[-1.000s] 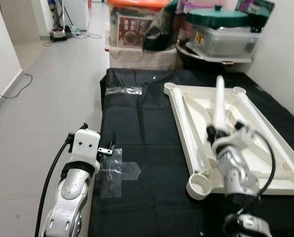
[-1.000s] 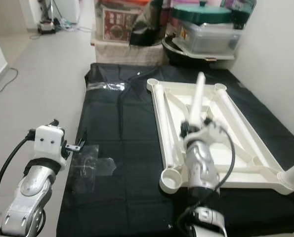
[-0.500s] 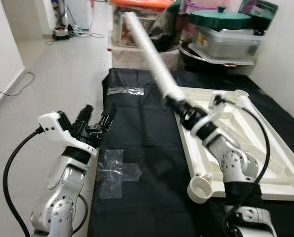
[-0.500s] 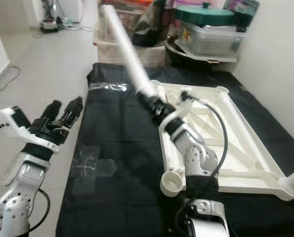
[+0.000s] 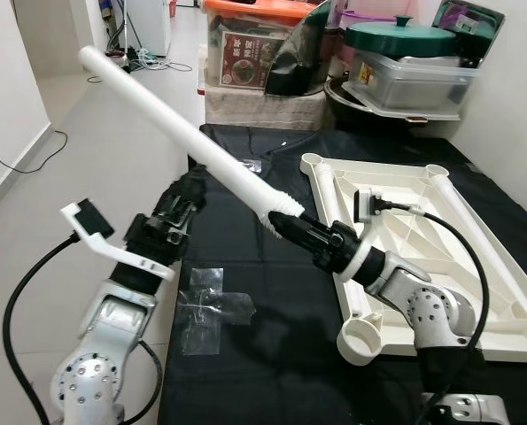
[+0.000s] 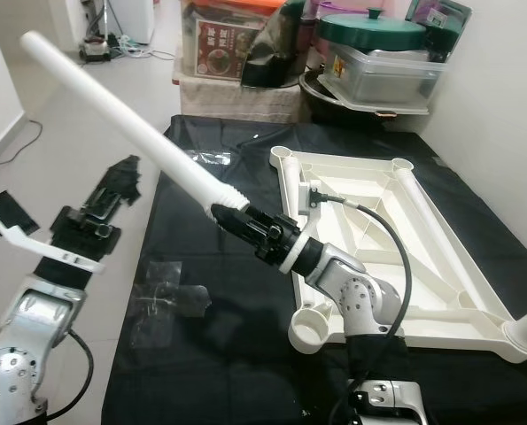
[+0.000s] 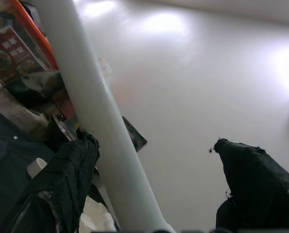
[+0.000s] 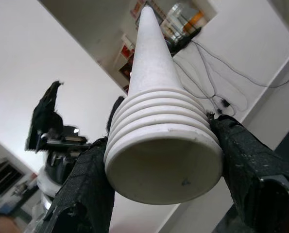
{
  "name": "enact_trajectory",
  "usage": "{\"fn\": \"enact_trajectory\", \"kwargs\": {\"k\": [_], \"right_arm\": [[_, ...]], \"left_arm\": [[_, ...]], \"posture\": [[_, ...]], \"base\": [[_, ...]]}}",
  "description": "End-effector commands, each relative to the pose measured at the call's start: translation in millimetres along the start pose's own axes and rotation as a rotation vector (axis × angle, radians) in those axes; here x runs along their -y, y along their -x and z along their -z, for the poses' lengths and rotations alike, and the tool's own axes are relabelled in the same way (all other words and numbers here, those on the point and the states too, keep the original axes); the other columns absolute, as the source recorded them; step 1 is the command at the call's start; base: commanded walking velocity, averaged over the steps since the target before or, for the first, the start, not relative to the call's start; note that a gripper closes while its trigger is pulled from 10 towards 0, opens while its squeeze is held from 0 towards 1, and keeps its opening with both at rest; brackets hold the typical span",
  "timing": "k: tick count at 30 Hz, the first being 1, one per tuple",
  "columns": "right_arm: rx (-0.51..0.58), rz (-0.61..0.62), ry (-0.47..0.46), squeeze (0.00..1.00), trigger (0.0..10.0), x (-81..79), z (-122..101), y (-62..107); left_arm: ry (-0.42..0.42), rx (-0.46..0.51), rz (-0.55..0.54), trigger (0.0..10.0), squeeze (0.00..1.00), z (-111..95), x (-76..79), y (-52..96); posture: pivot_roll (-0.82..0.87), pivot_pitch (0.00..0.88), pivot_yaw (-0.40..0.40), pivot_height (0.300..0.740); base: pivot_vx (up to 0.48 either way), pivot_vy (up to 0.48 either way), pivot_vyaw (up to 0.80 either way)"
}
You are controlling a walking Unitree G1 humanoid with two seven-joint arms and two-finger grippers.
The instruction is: Building children table
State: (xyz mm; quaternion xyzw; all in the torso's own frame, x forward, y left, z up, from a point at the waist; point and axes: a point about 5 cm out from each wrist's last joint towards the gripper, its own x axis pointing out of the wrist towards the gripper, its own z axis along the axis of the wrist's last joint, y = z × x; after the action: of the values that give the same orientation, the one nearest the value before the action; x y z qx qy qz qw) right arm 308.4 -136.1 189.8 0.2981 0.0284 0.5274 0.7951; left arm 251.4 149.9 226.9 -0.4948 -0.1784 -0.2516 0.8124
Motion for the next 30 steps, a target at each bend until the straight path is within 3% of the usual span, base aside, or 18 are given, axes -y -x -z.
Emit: {"fn": "enact_trajectory", "kwargs": {"k": [1,6,15,21,25,26,27,28,29,30], "right_arm": [[0.001,-0.05,0.011,0.0,0.0,-6.4,-2.9,0.3],[-0.101,-0.162,-0.017,0.0,0.0,-16.7,7.6,8.7],[-0.179,-0.207,-0.033,0.0,0.0,-20.0,17.0,15.6],[-0.258,-0.262,-0.06,0.0,0.0,-21.7,19.8,26.9],[-0.33,-0.28,-0.079,0.0,0.0,-20.9,25.2,37.2],[-0.339,-0.277,-0.081,0.0,0.0,-20.1,25.2,38.9],[-0.339,-0.277,-0.081,0.0,0.0,-20.1,25.2,38.9],[-0.345,-0.277,-0.088,0.0,0.0,-19.5,24.5,40.4],[-0.345,-0.277,-0.088,0.0,0.0,-19.5,24.5,40.4],[-0.349,-0.279,-0.09,0.0,0.0,-19.6,25.2,41.1]], "left_arm": [[0.041,-0.004,-0.024,10.0,0.0,2.8,-4.4,3.1],[0.057,-0.008,-0.042,10.0,0.0,-6.6,-9.6,6.9],[0.052,-0.006,-0.034,10.0,0.0,-14.3,-10.7,7.1],[0.035,-0.032,-0.032,10.0,0.0,-25.2,-17.8,10.2],[0.017,-0.05,0.013,10.0,0.0,-31.7,-13.4,11.3],[0.012,-0.057,0.026,8.2,0.0,-34.0,-12.1,12.7],[0.012,-0.057,0.026,8.2,0.0,-34.0,-12.1,12.7],[0.013,-0.062,0.037,1.2,0.0,-38.0,-11.9,15.9],[0.013,-0.062,0.037,1.2,0.0,-38.0,-11.9,15.9],[0.017,-0.063,0.039,0.0,0.0,-39.2,-12.1,17.5]], "posture": [[0.02,0.0,-0.102,0.74],[0.02,0.0,-0.104,0.74],[0.02,0.0,-0.101,0.74],[0.01,0.0,-0.101,0.74],[0.02,0.0,-0.101,0.74],[0.01,0.0,-0.104,0.74],[0.01,0.0,-0.104,0.74],[0.01,0.0,-0.104,0.74],[0.01,0.0,-0.104,0.74],[0.01,0.0,-0.107,0.74]], "base": [[0.0,0.0,0.0],[0.0,0.0,0.0],[0.0,0.0,0.0],[0.0,0.0,0.0],[0.0,0.0,0.0],[0.0,0.0,0.0],[0.0,0.0,0.0],[0.0,0.0,0.0],[0.0,0.0,0.0],[0.0,0.0,0.0]]}}
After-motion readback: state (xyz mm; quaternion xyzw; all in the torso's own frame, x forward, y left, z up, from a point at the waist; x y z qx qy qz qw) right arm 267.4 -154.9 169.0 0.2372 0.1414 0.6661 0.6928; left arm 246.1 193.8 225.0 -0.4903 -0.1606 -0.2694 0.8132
